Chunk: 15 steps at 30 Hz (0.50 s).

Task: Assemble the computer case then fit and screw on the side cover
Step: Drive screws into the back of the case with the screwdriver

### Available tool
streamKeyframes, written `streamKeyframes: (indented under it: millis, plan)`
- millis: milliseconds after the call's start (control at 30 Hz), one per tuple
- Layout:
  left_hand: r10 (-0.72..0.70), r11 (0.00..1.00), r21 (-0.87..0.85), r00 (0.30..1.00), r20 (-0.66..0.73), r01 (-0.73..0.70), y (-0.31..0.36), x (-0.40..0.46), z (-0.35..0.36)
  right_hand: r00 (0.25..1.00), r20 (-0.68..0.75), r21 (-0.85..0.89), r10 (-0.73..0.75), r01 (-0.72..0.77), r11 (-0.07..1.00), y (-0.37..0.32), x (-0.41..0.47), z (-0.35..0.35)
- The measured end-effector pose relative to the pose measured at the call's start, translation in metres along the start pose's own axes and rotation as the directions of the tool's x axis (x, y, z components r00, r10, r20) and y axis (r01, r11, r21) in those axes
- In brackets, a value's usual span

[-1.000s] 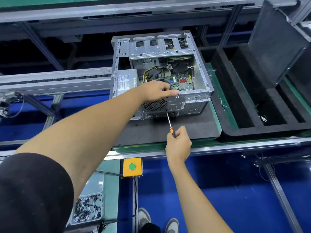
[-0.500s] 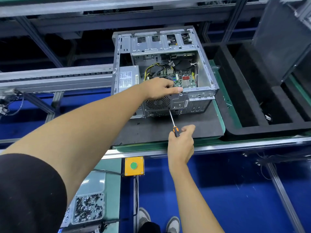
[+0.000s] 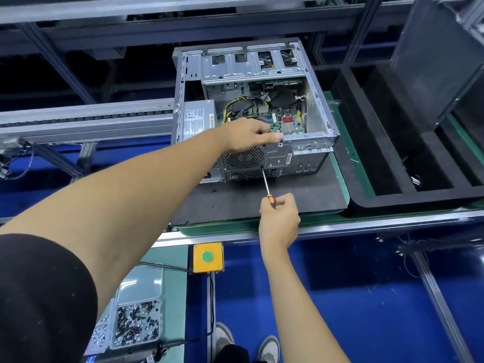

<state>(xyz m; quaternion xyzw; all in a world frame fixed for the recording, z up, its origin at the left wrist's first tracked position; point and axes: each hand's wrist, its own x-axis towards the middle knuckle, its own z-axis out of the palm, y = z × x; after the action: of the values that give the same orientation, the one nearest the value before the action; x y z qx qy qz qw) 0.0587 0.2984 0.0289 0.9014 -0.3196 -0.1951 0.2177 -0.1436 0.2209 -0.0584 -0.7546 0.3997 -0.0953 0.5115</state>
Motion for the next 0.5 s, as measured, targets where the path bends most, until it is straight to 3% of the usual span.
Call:
streamKeyframes:
  millis: [33, 100, 167, 200, 233, 267, 300, 333, 367, 400, 500]
  plan:
    - [-0.002, 1.0, -0.003, 1.0, 0.001, 0.002, -0.001, 0.0, 0.0, 0.995, -0.027, -0.147, -0.093, 0.088, 0.985, 0.002, 0.001, 0.002]
    - [-0.007, 1.0, -0.002, 1.0, 0.001, 0.007, -0.001, 0.001, 0.001, 0.975, -0.005, -0.272, -0.222, 0.213, 0.939, 0.005, 0.002, 0.002]
    - [-0.004, 1.0, 0.004, 1.0, 0.002, 0.004, -0.003, 0.002, 0.001, 0.982, 0.051, -0.123, -0.182, 0.187, 0.975, 0.005, 0.003, 0.002]
    - [-0.001, 1.0, 0.005, 1.0, 0.002, 0.001, -0.004, 0.002, 0.002, 0.992, 0.115, 0.087, -0.044, 0.034, 0.996, 0.007, 0.009, 0.0]
    - [0.001, 1.0, 0.004, 1.0, 0.001, -0.001, -0.004, 0.003, 0.002, 0.956, 0.258, 0.33, 0.139, -0.222, 0.917, 0.006, 0.014, -0.003]
    - [0.001, 1.0, -0.001, 1.0, 0.002, -0.001, -0.005, 0.003, 0.001, 0.831, 0.481, 0.488, 0.279, -0.518, 0.703, 0.003, 0.019, -0.007]
    - [0.001, 1.0, -0.009, 1.0, 0.005, -0.001, -0.005, 0.004, 0.002, 0.675, 0.665, 0.512, 0.319, -0.723, 0.464, 0.001, 0.023, -0.013]
    - [0.001, 1.0, -0.014, 1.0, 0.005, -0.001, -0.006, 0.004, 0.002, 0.59, 0.743, 0.488, 0.315, -0.801, 0.347, 0.002, 0.027, -0.017]
    - [0.002, 1.0, -0.016, 1.0, 0.004, -0.002, -0.006, 0.004, 0.002, 0.586, 0.746, 0.481, 0.317, -0.803, 0.351, 0.001, 0.027, -0.019]
    - [0.004, 1.0, -0.015, 1.0, 0.004, -0.004, -0.005, 0.004, 0.002, 0.631, 0.703, 0.481, 0.327, -0.761, 0.435, -0.001, 0.025, -0.018]
    - [0.011, 1.0, -0.024, 1.0, 0.017, -0.011, -0.004, 0.003, 0.001, 0.9, 0.338, 0.407, 0.275, -0.403, 0.82, -0.004, 0.011, -0.009]
